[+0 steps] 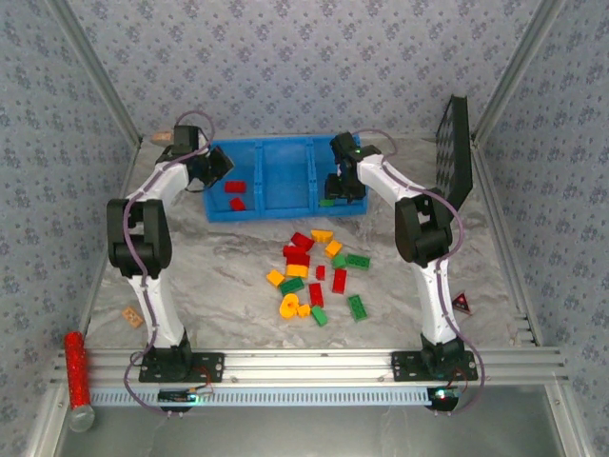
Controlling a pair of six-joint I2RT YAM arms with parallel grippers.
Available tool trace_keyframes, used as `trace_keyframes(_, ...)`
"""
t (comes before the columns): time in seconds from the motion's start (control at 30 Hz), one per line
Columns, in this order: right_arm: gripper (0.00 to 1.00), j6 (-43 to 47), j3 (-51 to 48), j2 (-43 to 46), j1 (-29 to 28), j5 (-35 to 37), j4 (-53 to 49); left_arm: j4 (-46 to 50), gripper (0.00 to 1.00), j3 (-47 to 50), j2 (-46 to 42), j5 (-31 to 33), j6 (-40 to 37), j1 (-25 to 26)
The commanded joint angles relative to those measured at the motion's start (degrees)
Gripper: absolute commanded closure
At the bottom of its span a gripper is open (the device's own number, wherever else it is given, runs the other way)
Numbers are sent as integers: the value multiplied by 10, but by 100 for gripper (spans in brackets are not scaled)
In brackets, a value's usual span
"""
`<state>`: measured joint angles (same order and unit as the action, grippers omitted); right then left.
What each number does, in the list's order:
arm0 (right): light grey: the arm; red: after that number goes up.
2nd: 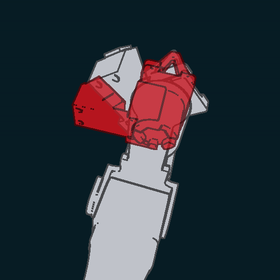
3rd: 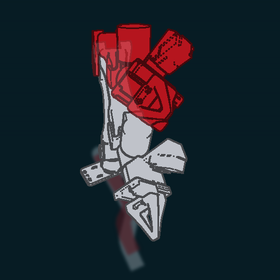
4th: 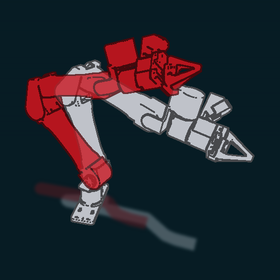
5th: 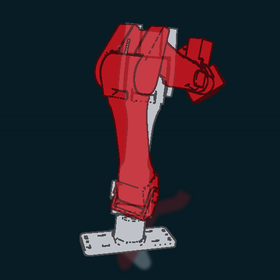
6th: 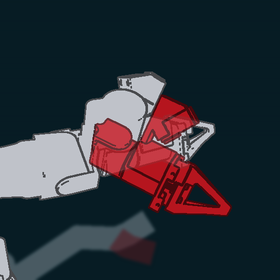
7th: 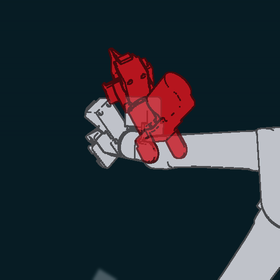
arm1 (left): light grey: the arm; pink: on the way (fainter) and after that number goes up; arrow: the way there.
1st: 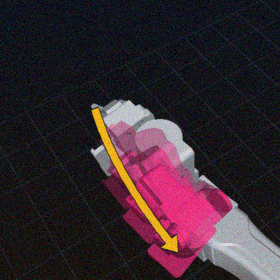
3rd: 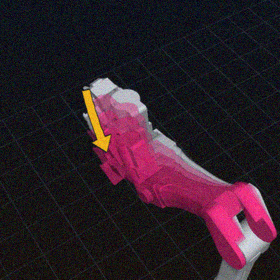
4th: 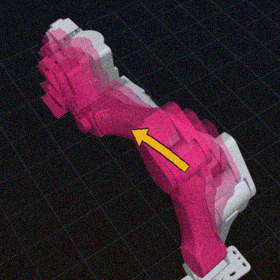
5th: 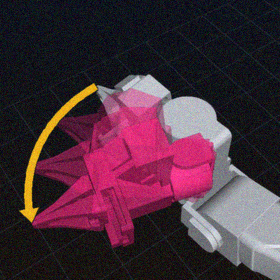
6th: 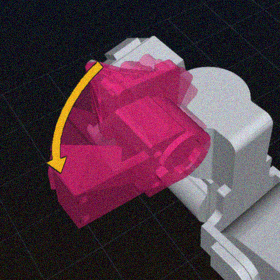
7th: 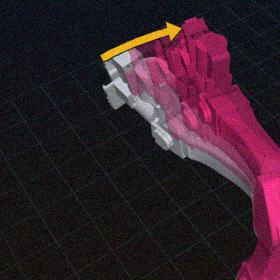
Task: Sort the legos into containers by color
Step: Move the container to the top-center of the table, then pick up the lego from the container.
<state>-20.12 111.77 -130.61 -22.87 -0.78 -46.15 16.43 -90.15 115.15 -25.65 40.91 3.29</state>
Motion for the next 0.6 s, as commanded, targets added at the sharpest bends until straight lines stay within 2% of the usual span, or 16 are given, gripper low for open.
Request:
trace_keyframes(0.0, 45, -1, 29, 6, -2, 17, -23, -36, 98, 0, -26, -94, -22, 2)
trace_keyframes(0.13, 51, 3, 55, -14, -2, 16, -24, -37, 99, -11, -30, -136, -58, 7)
trace_keyframes(0.57, 48, 6, 132, -89, 7, 15, -46, 34, 99, -38, -86, -199, -149, 11)
